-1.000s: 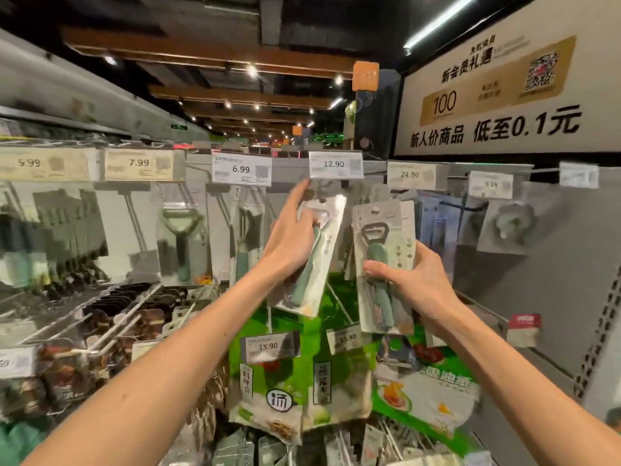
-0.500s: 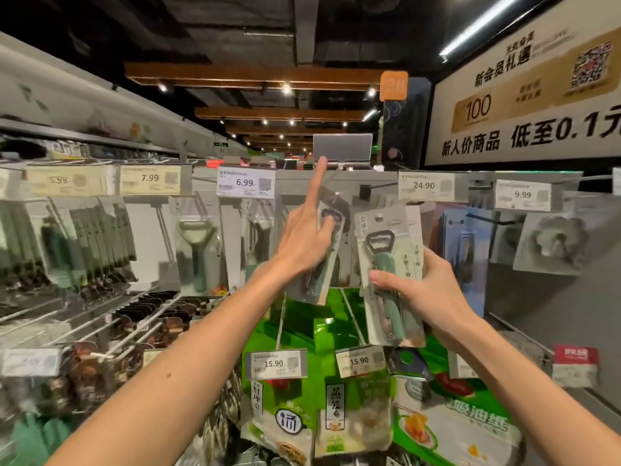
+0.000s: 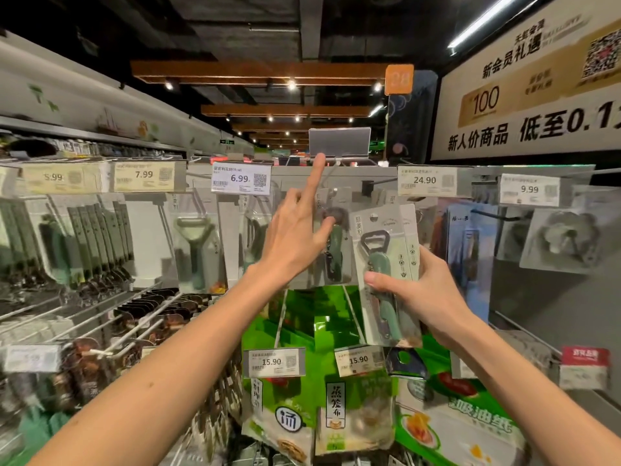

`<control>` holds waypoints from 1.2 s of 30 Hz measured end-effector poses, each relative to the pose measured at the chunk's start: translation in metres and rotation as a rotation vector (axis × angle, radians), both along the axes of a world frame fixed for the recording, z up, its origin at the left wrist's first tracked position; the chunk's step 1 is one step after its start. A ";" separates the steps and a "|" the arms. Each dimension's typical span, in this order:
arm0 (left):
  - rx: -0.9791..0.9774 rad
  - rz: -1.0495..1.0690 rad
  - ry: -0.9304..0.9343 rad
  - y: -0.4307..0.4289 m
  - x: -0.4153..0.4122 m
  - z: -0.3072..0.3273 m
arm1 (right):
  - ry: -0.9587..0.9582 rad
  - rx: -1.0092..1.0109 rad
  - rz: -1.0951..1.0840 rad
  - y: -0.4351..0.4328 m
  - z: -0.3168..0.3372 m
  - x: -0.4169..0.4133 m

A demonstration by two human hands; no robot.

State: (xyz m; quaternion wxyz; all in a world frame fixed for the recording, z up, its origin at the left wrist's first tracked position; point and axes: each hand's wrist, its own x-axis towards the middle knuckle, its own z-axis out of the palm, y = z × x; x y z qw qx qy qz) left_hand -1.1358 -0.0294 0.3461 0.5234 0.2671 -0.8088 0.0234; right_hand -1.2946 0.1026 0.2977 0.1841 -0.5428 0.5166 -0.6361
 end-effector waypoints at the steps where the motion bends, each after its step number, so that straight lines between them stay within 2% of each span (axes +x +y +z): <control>1: 0.027 -0.034 -0.017 0.004 0.005 0.000 | 0.003 0.002 0.003 0.001 -0.001 0.000; 7: 0.372 -0.287 0.016 0.033 0.026 -0.014 | -0.009 -0.042 0.081 0.004 -0.001 0.009; 12: 0.852 -0.561 0.232 0.051 0.023 -0.036 | 0.003 -0.068 0.135 -0.001 -0.004 0.024; 15: 0.956 -0.575 0.326 0.058 0.018 -0.043 | 0.032 -0.085 0.175 -0.002 -0.007 0.032; 20: 0.870 -0.476 0.449 0.057 0.014 -0.044 | 0.009 -0.096 0.156 -0.009 -0.011 0.035; 23: 0.900 -0.515 0.595 0.056 0.018 -0.040 | -0.076 -0.084 0.099 -0.010 -0.013 0.029; 25: 0.884 -0.505 0.618 0.053 0.021 -0.038 | -0.109 -0.079 0.066 -0.008 -0.012 0.023; 31: 0.588 -0.271 0.268 0.038 0.023 -0.027 | -0.097 -0.072 0.064 0.000 -0.005 0.016; 36: 0.438 -0.254 0.149 0.036 0.020 0.000 | -0.089 -0.071 0.074 0.005 -0.005 0.017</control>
